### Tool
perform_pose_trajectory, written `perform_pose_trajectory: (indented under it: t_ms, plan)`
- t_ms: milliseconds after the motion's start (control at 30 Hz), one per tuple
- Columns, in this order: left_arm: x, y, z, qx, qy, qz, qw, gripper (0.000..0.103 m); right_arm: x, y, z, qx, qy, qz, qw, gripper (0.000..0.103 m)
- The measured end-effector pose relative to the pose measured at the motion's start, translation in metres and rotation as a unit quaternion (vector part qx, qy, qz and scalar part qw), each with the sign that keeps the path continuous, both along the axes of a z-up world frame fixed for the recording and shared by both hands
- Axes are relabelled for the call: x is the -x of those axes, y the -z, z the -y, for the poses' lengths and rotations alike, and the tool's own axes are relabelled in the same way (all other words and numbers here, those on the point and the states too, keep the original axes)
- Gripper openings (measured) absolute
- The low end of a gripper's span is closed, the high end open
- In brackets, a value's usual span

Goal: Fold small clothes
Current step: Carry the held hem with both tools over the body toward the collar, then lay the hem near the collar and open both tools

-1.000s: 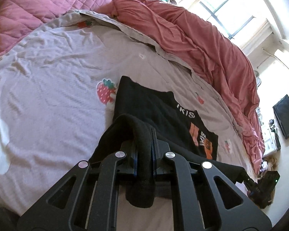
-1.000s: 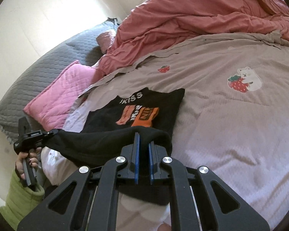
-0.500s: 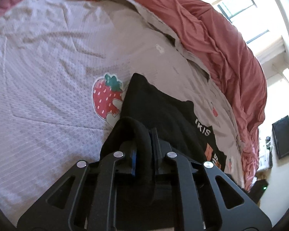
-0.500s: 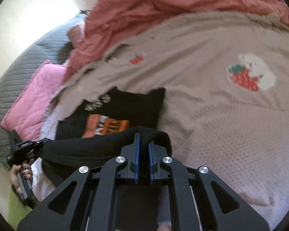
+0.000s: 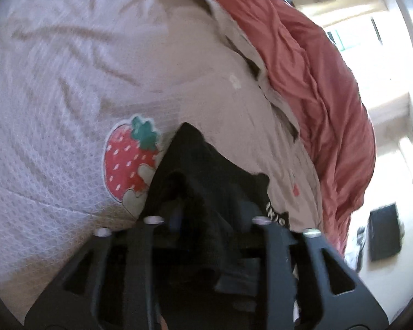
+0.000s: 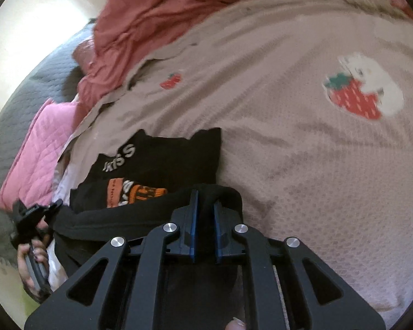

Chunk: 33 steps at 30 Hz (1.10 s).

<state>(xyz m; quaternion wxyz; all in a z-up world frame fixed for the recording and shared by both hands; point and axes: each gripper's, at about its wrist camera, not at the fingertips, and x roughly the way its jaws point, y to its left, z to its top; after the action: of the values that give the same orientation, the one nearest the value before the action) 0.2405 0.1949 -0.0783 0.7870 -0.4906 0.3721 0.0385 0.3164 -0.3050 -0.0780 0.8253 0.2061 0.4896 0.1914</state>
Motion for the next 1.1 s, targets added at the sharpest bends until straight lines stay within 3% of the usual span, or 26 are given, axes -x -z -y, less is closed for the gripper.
perform_pose_trajectory:
  t_ms: [100,133,167,200,367,433,500,533,567,667,800,867,1033,1100]
  plan:
    - [0.01,0.004,-0.004,0.022,-0.011,0.028,0.9993,0.032,0.004,-0.01,0.008,-0.017,0.001,0.006,1.0,0.011]
    - [0.015,0.003,-0.005,0.019,-0.014,0.04,0.9989,0.036,0.007,-0.014,0.011,-0.018,0.003,0.013,1.0,0.023]
    - [0.021,0.001,-0.007,0.013,-0.02,0.054,0.9983,0.044,0.012,-0.023,0.016,-0.003,0.014,0.031,0.999,0.05]
    - [0.027,-0.003,-0.009,-0.001,-0.03,0.063,0.9976,0.054,0.016,-0.029,0.018,0.009,0.021,0.046,0.999,0.053]
    - [0.05,-0.018,-0.022,-0.069,-0.055,0.088,0.9922,0.059,0.048,-0.056,-0.002,0.056,-0.033,0.111,0.992,0.053]
    - [0.061,-0.024,-0.021,-0.116,-0.062,0.091,0.9871,0.059,0.068,-0.065,-0.029,0.093,-0.08,0.151,0.981,0.054]
    - [0.066,-0.027,-0.017,-0.138,-0.062,0.093,0.9841,0.063,0.09,-0.071,-0.063,0.147,-0.14,0.2,0.959,0.062]
    - [0.068,-0.029,-0.017,-0.145,-0.056,0.095,0.9833,0.065,0.1,-0.071,-0.082,0.179,-0.171,0.223,0.943,0.073]
    - [0.068,-0.031,-0.016,-0.151,-0.054,0.097,0.9824,0.067,0.107,-0.07,-0.095,0.204,-0.191,0.239,0.93,0.078]
    - [0.067,-0.039,-0.004,-0.191,-0.039,0.098,0.9759,0.067,0.121,-0.06,-0.136,0.28,-0.246,0.275,0.887,0.078]
    - [0.076,-0.045,0.01,-0.207,-0.014,0.115,0.9714,0.072,0.113,-0.043,-0.161,0.324,-0.277,0.267,0.864,0.079]
    - [0.08,-0.048,0.016,-0.217,-0.002,0.122,0.9685,0.073,0.115,-0.035,-0.173,0.344,-0.298,0.274,0.847,0.087]
    - [0.076,-0.05,0.032,-0.241,0.023,0.123,0.9623,0.079,0.118,-0.014,-0.195,0.401,-0.314,0.292,0.809,0.09]
    - [0.073,-0.048,0.036,-0.252,0.029,0.117,0.9603,0.079,0.113,-0.008,-0.2,0.419,-0.305,0.293,0.804,0.09]
